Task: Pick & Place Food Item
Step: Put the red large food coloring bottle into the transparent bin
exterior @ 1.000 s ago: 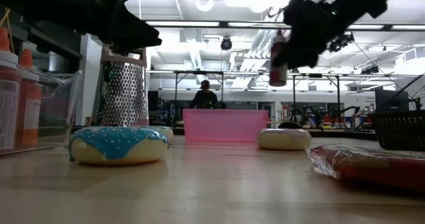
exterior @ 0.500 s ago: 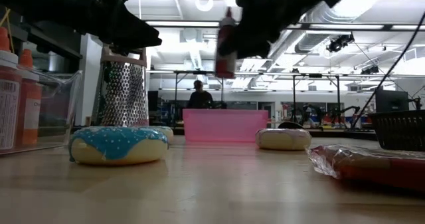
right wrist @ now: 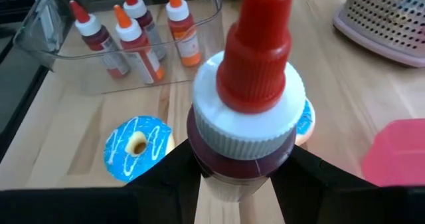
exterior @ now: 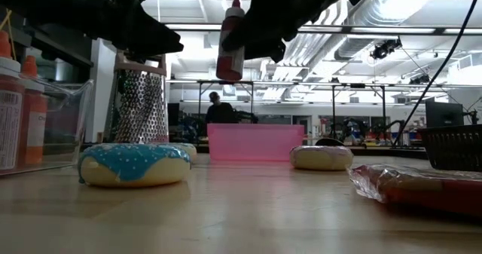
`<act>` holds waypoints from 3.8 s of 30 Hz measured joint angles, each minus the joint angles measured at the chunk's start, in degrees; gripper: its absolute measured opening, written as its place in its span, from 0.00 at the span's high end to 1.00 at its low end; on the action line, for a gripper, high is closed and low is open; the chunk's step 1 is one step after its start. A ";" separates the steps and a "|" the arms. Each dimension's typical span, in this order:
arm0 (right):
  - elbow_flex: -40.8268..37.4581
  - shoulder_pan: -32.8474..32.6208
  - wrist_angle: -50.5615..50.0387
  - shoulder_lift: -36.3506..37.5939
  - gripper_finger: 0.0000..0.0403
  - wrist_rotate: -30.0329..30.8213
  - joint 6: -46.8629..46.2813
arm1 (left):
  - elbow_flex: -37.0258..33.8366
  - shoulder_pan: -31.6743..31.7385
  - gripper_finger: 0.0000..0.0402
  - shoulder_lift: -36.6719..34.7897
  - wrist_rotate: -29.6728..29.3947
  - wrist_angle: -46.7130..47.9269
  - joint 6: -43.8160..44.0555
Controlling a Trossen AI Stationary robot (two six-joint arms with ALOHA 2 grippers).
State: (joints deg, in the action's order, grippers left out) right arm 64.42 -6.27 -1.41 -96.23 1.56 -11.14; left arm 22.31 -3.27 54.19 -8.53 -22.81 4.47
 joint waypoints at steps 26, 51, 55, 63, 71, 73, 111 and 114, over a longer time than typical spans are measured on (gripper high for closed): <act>-0.04 -0.28 -0.11 0.02 0.63 -0.26 0.87 | 0.00 -0.02 0.62 0.00 -0.09 -4.90 16.78; -0.09 -0.28 -0.09 0.09 0.63 -0.28 0.90 | 17.31 -3.33 0.62 7.66 7.07 12.76 2.33; -0.09 -0.28 -0.14 0.09 0.63 -0.26 0.89 | 19.34 -6.60 0.62 11.06 3.38 11.97 -6.38; -0.09 -0.28 -0.71 0.09 0.63 -0.26 0.90 | 19.61 -10.70 0.62 12.72 0.89 8.30 -14.29; -0.09 -0.28 -0.83 0.09 0.63 -0.26 0.90 | 19.60 -9.82 0.62 12.72 -2.96 7.80 -7.62; -0.09 -0.28 -0.83 0.09 0.63 -0.28 0.90 | 19.56 -8.94 0.59 12.72 -2.94 8.36 -5.60; -0.07 -0.98 1.11 0.09 0.63 -0.26 1.07 | 19.47 -4.65 0.40 17.94 4.19 2.97 -0.08; -0.07 -0.98 2.22 0.09 0.63 -0.24 1.81 | 19.47 -4.65 0.40 17.94 4.19 2.78 -0.06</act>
State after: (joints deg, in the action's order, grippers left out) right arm 64.36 -7.25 0.81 -96.14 1.32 -9.33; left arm 41.78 -7.92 72.14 -4.34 -20.03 4.40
